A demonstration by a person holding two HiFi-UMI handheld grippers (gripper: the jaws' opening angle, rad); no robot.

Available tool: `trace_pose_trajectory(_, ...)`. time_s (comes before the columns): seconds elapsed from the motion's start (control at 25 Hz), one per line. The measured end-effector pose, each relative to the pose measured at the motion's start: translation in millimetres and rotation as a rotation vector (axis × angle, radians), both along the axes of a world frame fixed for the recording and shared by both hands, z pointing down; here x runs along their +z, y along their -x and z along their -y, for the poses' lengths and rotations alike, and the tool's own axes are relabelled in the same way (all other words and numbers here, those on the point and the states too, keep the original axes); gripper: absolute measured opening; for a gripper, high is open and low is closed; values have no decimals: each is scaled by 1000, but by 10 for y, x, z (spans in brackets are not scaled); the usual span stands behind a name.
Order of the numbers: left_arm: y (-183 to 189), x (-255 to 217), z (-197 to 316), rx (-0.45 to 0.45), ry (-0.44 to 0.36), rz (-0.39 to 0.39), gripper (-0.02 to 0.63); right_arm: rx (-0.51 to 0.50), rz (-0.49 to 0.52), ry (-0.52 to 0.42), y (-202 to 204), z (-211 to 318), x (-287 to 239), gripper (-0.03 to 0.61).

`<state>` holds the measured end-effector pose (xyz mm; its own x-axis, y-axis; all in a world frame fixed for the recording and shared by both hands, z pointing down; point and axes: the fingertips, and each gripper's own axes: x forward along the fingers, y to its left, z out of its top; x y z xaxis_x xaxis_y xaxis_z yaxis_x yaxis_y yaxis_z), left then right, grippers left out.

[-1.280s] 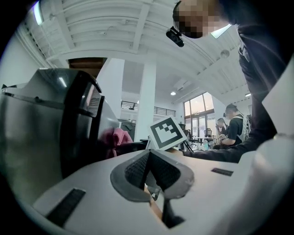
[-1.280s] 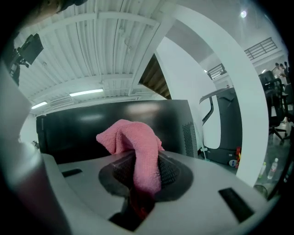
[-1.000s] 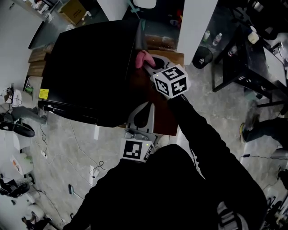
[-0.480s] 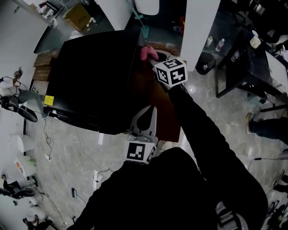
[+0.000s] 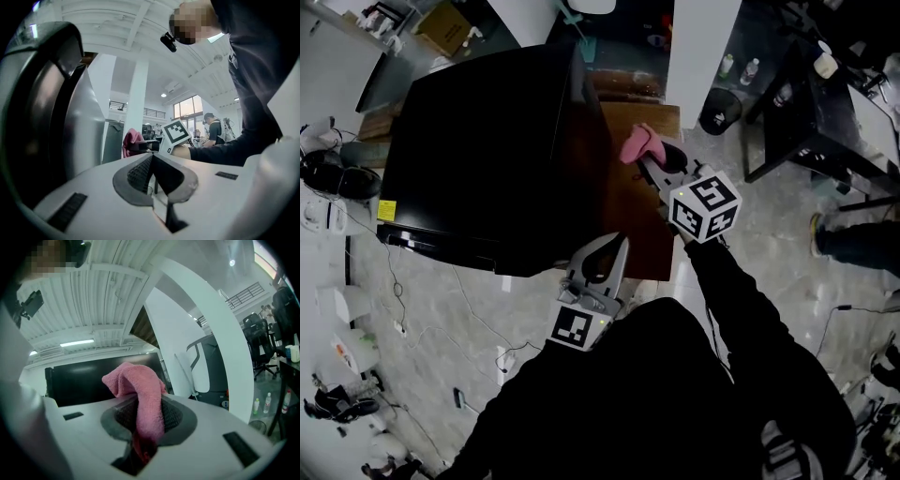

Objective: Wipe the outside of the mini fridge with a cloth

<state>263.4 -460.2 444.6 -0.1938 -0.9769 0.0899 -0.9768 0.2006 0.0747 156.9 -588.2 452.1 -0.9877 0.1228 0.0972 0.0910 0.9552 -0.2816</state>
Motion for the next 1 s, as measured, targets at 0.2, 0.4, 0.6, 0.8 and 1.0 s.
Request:
trace_pose_trajectory(0.2, -153, 359, -250, 74, 35, -30, 6, -31, -35, 31, -447, -486, 518, 81)
trace_pose_trajectory(0.4, -205, 720, -542, 95, 89, -54, 6, -120, -117, 67, -715, -1082, 1135, 81)
trace_pose_trajectory(0.6, -177, 1014, -834, 64, 147, -61, 6, -203, -201, 95, -775, -1622, 1550, 81)
trace_pose_trajectory(0.8, -82, 1273, -1091, 11, 200, -65, 6, -255, -258, 100, -661, -1982, 1855, 81)
trace_pose_trajectory(1.0, 24, 1422, -1198, -33, 218, -83, 6, -272, -276, 115, -504, -2084, 2017, 81)
